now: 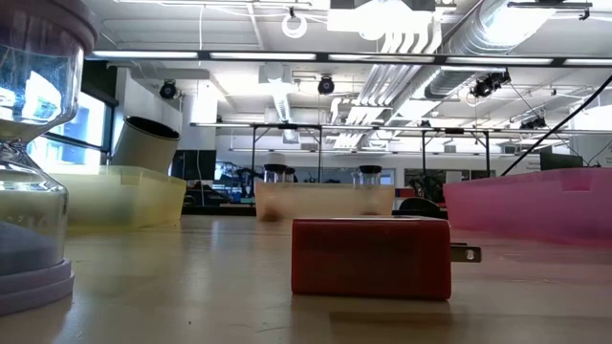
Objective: Pick & Place Office items
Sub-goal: Put the blue charger in the yellow bin
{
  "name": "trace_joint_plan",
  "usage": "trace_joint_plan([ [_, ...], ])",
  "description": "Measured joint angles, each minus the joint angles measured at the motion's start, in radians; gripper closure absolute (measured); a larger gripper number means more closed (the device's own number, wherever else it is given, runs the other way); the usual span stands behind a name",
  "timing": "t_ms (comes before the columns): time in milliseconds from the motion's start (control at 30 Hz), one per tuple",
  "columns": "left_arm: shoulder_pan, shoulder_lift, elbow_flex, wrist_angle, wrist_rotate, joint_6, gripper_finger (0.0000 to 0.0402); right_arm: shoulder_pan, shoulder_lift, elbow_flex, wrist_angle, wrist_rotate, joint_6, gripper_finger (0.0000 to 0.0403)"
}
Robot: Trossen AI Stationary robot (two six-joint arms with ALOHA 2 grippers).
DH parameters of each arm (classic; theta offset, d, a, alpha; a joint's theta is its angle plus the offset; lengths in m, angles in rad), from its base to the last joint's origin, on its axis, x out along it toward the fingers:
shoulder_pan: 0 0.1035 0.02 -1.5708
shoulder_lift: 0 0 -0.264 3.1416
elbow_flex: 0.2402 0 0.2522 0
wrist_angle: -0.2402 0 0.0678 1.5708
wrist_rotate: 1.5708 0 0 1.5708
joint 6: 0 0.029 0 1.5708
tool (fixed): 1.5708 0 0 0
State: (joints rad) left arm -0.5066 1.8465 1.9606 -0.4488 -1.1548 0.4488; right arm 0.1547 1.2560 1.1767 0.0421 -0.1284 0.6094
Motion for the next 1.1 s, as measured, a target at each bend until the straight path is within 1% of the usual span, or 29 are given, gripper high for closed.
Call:
trace_joint_plan([
  [200, 0.025, 0.0, 0.0, 0.0, 0.007, 0.017, 0.0004, 0.005, 0.0, 0.0, 0.004, 0.002, 0.0, 0.0205],
  [400, 0.046, 0.001, 0.0, 0.0, 0.008, 0.085, 0.0004, 0.023, 0.0, 0.0, -0.001, 0.029, -0.002, 0.0205],
  [767, 0.053, 0.002, 0.0, 0.0, 0.009, 0.078, 0.0004, 0.024, 0.0, 0.0, -0.007, 0.027, -0.001, 0.0205],
  [1000, 0.053, 0.002, 0.0, 0.004, 0.086, 0.074, 0.0004, 0.024, 0.0, 0.0, -0.012, 0.024, 0.0, 0.0205],
  [1100, 0.053, 0.002, 0.0, 0.012, 0.093, 0.074, 0.0006, 0.024, 0.0, 0.0, -0.015, 0.024, 0.009, 0.0205],
])
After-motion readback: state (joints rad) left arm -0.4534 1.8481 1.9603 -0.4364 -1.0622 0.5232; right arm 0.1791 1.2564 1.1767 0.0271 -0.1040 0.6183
